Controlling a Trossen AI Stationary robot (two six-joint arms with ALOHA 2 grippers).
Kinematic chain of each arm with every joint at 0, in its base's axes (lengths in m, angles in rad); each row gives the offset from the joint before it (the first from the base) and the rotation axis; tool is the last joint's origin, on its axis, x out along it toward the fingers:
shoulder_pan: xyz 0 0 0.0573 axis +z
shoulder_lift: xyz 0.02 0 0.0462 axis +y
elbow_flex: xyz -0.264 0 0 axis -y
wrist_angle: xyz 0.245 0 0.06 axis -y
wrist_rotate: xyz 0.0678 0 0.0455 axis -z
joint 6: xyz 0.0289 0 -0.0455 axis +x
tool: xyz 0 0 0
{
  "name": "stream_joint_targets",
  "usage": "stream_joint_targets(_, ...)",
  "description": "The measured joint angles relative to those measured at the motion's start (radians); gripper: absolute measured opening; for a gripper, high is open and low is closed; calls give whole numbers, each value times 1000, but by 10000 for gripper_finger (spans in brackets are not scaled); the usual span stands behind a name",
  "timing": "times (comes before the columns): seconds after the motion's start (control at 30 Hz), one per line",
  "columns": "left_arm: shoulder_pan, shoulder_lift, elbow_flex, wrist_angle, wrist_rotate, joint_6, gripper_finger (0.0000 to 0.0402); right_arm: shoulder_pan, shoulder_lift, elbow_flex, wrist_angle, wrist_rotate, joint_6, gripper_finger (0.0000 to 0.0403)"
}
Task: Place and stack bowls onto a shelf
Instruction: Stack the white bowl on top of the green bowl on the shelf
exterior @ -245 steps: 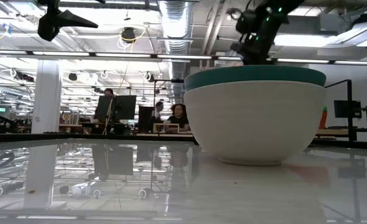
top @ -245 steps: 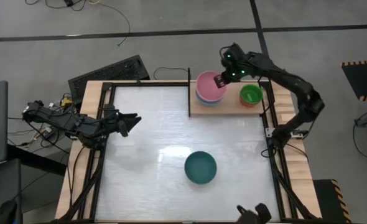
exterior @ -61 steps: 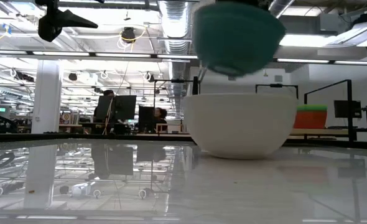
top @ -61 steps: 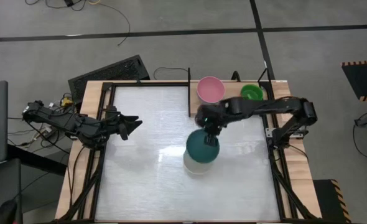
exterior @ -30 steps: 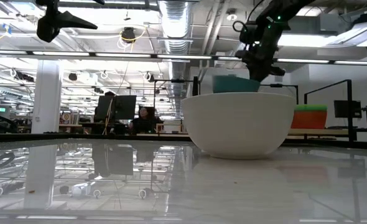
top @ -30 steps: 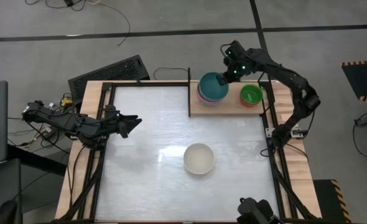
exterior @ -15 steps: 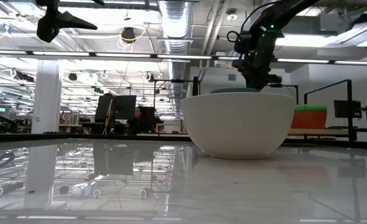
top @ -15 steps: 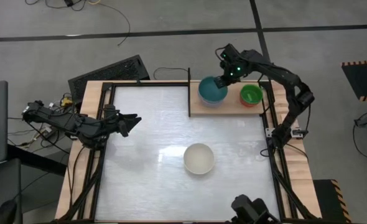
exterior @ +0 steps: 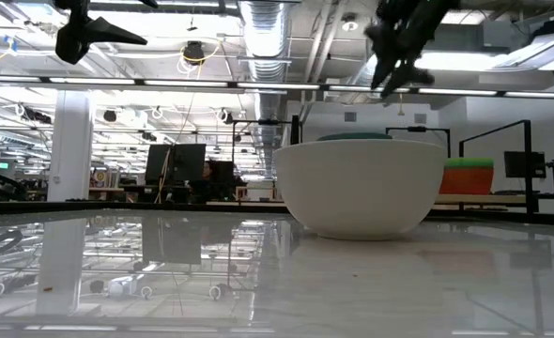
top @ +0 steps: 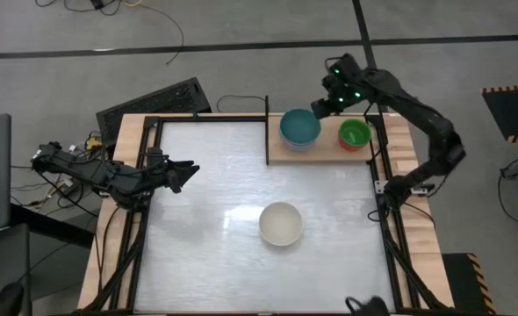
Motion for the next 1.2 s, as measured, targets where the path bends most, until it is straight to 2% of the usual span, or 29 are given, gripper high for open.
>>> stream_joint_targets(0.13, 0, 0, 0, 0, 0, 0, 245, 140, -85, -12, -11, 19, 56, 158)
stream_joint_targets(0.23, 0, 0, 0, 0, 0, 7, 245, 283, -96, -24, -41, 97, 99, 155)
stream_joint_targets(0.37, 0, 0, 0, 0, 0, 11, 245, 477, -47, -47, -86, 180, 147, 155)
stream_joint_targets(0.63, 0, 0, 0, 0, 7, 10, 245, 762, 115, -134, -53, 216, 222, 155)
stream_joint_targets(0.87, 0, 0, 0, 0, 41, 10, 245, 871, 240, -158, 58, 217, 230, 155)
stream_joint_targets(1.2, 0, 0, 0, 0, 53, 7, 245, 858, 382, -158, 73, 214, 158, 150)
